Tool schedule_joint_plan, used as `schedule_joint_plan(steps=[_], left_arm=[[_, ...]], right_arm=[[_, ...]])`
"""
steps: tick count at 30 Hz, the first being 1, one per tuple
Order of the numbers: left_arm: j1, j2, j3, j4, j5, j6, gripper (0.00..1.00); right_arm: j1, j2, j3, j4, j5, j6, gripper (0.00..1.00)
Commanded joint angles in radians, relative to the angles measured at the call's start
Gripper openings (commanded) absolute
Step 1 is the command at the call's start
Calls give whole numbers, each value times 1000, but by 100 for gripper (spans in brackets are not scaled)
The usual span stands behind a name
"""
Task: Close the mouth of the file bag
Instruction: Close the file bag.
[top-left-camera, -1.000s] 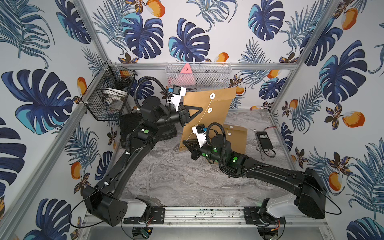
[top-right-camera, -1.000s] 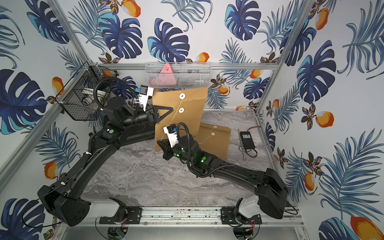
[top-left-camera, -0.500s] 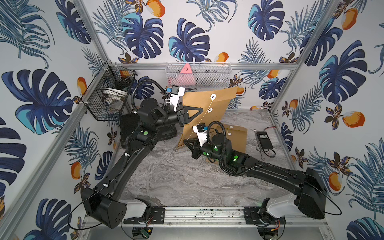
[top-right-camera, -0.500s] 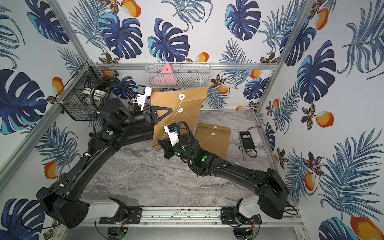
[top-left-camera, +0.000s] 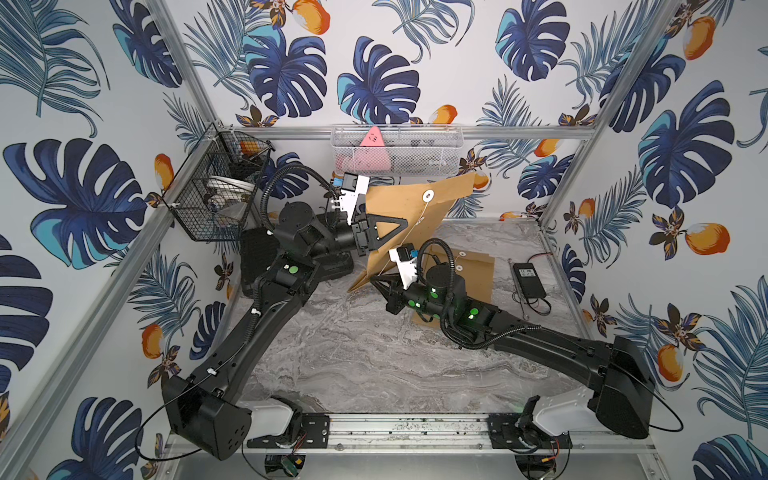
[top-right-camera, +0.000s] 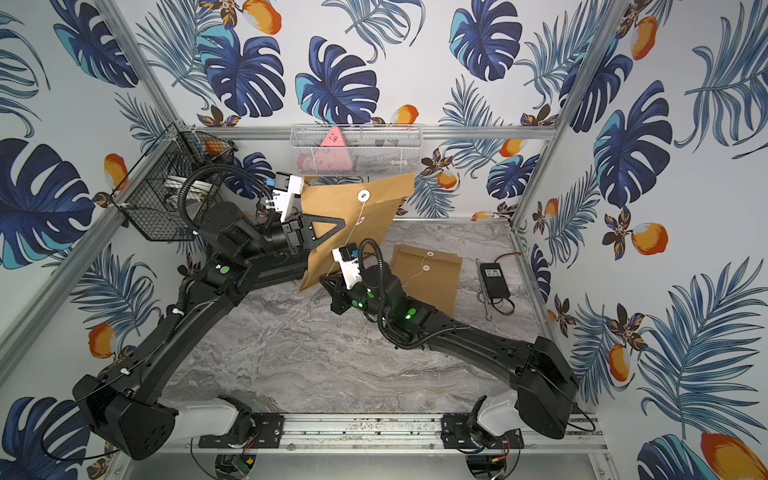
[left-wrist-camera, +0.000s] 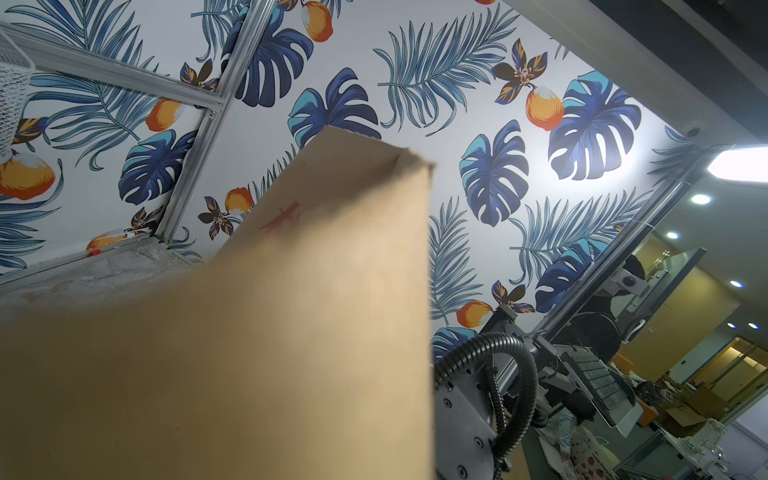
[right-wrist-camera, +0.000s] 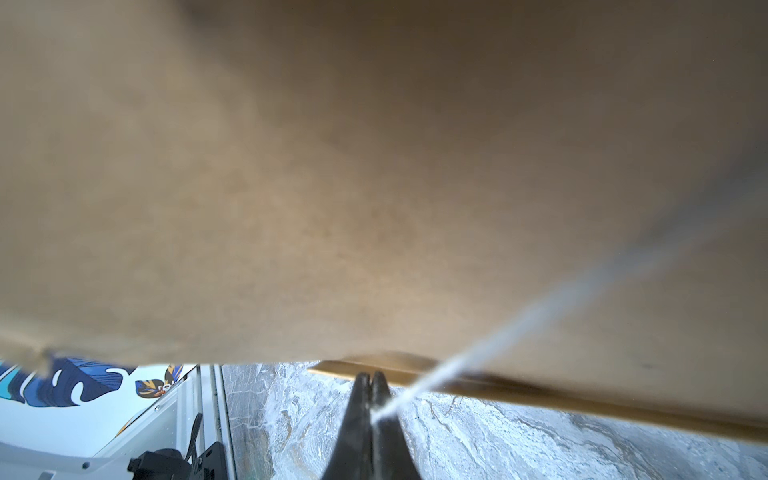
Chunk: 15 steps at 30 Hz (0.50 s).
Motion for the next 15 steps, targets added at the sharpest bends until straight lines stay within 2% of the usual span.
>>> schedule_joint_plan(steps=[1, 15], left_arm=[[-4, -7, 1, 109, 38, -41, 0], [-1, 16, -16, 229, 46, -183, 0]], right_arm=[[-6, -8, -1, -60, 7, -2, 0], [-84, -106, -73, -100, 50, -20, 0]])
